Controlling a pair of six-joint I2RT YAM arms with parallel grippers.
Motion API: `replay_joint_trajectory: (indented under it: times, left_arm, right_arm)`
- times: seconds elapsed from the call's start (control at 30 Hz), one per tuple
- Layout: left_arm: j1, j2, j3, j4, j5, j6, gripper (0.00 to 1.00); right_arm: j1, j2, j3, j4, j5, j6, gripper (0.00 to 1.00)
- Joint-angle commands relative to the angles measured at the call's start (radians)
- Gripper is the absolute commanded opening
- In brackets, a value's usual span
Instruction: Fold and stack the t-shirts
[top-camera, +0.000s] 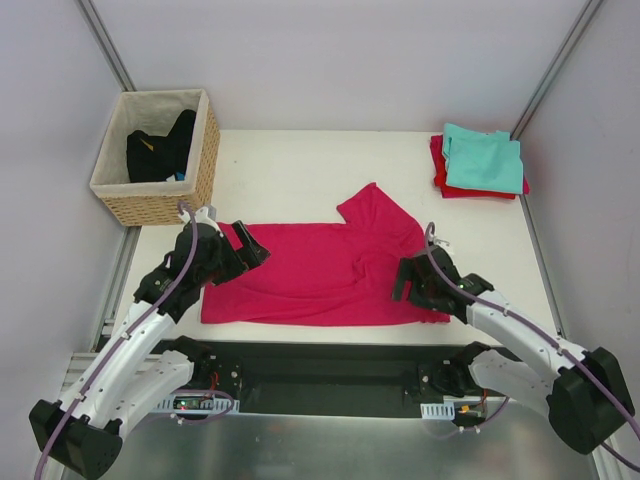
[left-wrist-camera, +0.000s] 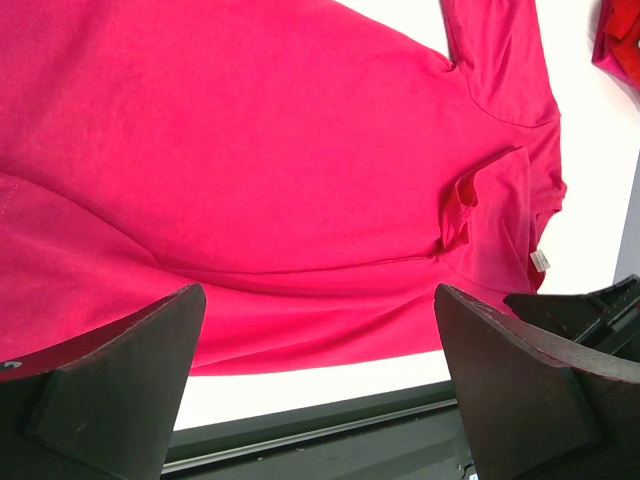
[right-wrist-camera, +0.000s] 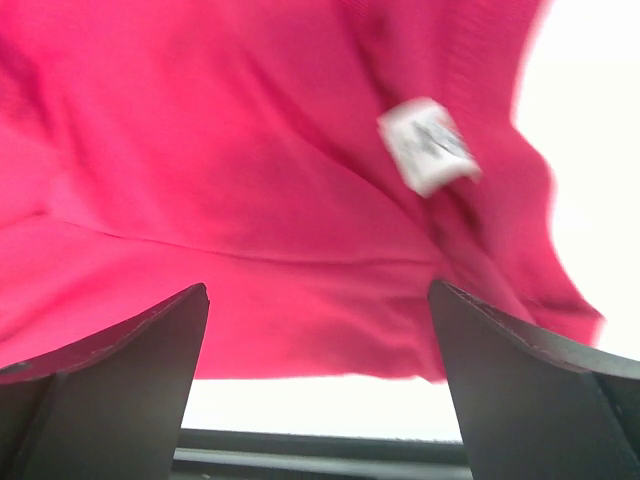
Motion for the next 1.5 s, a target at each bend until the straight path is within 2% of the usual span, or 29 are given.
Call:
replay_joint_trajectory:
  times: [0.0,0.17,0.3,0.53,0.8,1.13,1.27,1.47]
  left_arm:
    - [0.014,0.009,0.019,-0.007,-0.01,0.0,0.99]
    - [0.014,0.001,0.002,-0.006,-0.005,-0.003,0.99]
    - [0.014,-0.005,-0.016,-0.004,-0.008,-0.007,0.99]
    - [0.014,-0.008,-0.03,-0.006,0.003,-0.016,0.99]
    - [0.014,-0.025,-0.062,-0.006,0.009,-0.03,0.99]
    - [0.014,-0.029,-0.076,-0.004,0.003,-0.025,0.99]
    - [0.014,-0.026,-0.077,-0.004,-0.004,-0.022,0.99]
    - [0.014,-0.017,-0.077,-0.006,-0.008,-0.022,0.99]
  right_arm:
    - [0.004,-0.085,-0.022,-0.175,0.108,0.058,0.96]
    - [0.004,-0.192,-0.033,-0.257,0.119,0.07,0.97]
    - [0.007,-0.234,0.011,-0.26,0.119,0.053,0.97]
    - [0.049,-0.146,0.116,-0.234,0.055,0.034,0.97]
    - [0.07,-0.045,0.061,-0.054,-0.027,0.046,0.97]
    - [0.075,0.11,-0.028,0.075,0.0,0.067,0.97]
    - [0.101,0.108,-0.045,0.03,0.055,0.086,0.97]
    - [0.164,0.036,-0.056,-0.128,0.179,0.148,0.98]
